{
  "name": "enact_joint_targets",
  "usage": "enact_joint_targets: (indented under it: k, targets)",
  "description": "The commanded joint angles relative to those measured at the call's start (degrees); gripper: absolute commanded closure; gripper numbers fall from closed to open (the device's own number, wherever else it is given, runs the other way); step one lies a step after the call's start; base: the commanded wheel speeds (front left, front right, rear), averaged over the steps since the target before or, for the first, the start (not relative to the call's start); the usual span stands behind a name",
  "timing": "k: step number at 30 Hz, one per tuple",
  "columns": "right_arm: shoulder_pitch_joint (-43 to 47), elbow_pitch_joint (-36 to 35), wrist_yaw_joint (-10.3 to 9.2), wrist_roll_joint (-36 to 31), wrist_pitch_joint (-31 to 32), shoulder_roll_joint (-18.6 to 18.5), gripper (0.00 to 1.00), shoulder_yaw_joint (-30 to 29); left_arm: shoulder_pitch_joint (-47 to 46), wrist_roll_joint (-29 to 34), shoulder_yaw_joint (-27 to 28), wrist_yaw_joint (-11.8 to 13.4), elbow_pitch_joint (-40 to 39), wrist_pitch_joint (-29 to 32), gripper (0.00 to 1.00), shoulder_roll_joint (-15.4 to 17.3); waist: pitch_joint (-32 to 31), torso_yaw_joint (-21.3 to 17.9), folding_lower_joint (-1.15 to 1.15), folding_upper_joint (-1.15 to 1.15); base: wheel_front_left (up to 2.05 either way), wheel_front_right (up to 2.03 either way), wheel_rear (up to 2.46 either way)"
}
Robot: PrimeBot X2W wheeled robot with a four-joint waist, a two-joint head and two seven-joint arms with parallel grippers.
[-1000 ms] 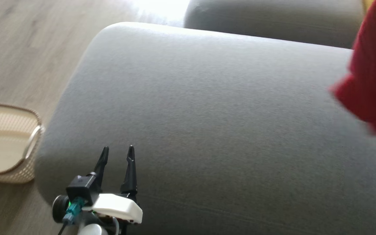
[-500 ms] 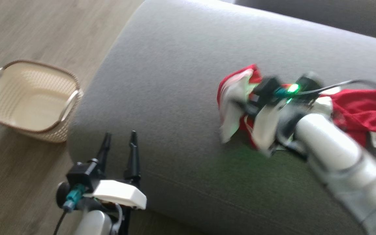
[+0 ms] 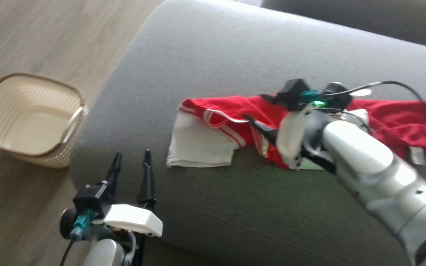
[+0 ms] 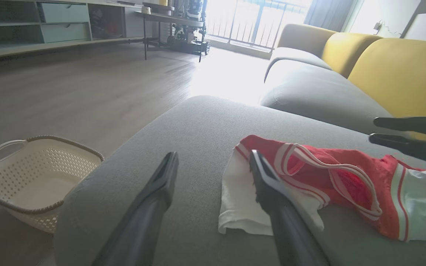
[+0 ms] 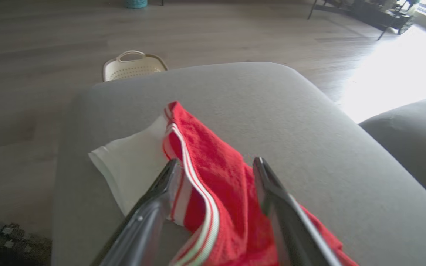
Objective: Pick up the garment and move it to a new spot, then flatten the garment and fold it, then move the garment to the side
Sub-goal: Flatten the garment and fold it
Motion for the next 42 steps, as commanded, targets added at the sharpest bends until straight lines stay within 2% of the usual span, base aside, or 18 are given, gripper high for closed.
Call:
enact_joint_targets:
  k: [1, 9, 13, 17, 22, 26, 32, 42]
  targets:
    - [-1.3, -0.5, -0.02, 0.6, -1.4, -0.9, 0.00, -0.7, -1.7, 0.7, 2.4, -0.3, -2.2, -0.3, 0.00, 0.1, -1.5, -2.4, 0.00, 0.00, 0.00, 0.00, 0.00]
    - [2.8, -1.5, -0.02, 1.5, -7.7, -5.5, 0.00, -7.3, -1.2, 2.1, 5.1, -1.1, -3.9, -0.3, 0.00, 0.1, -4.4, -11.0, 0.00, 0.00, 0.00, 0.00, 0.00]
    - [7.1, -2.9, -0.02, 0.0, -10.8, -7.2, 0.00, -14.6, -1.3, 2.3, 5.7, -1.3, -5.1, -0.3, 0.00, 0.1, -4.8, -14.9, 0.00, 0.00, 0.00, 0.00, 0.00]
    - [13.5, -6.0, -0.02, -2.9, -12.4, -6.9, 0.00, -24.7, -1.1, 2.6, 6.2, -1.2, -6.0, -0.3, 0.00, 0.1, -4.7, -18.3, 0.00, 0.00, 0.00, 0.00, 0.00]
    - [24.6, -13.8, -0.02, -8.8, -12.8, -1.9, 0.00, -40.4, -0.4, 2.5, 6.4, -1.0, -5.9, -0.3, 0.00, 0.1, -4.7, -21.3, 0.00, 0.00, 0.00, 0.00, 0.00]
    - [33.4, -21.4, -0.02, -15.6, -12.8, 3.5, 0.00, -47.2, 0.2, 2.4, 6.4, -0.9, -5.9, -0.3, 0.00, 0.1, -4.6, -22.8, 0.00, 0.00, 0.00, 0.00, 0.00]
    - [40.6, -28.0, -0.02, -21.2, -12.3, 8.0, 0.00, -51.5, 0.8, 1.2, 6.5, -0.7, -7.5, -0.3, 0.00, 0.1, -4.4, -23.1, 0.00, 0.00, 0.00, 0.00, 0.00]
    - [43.2, -31.7, -0.02, -23.4, -10.5, 9.6, 0.00, -52.9, 1.1, 1.4, 5.1, -1.1, -6.8, -0.3, 0.00, 0.1, -4.1, -22.5, 0.00, 0.00, 0.00, 0.00, 0.00]
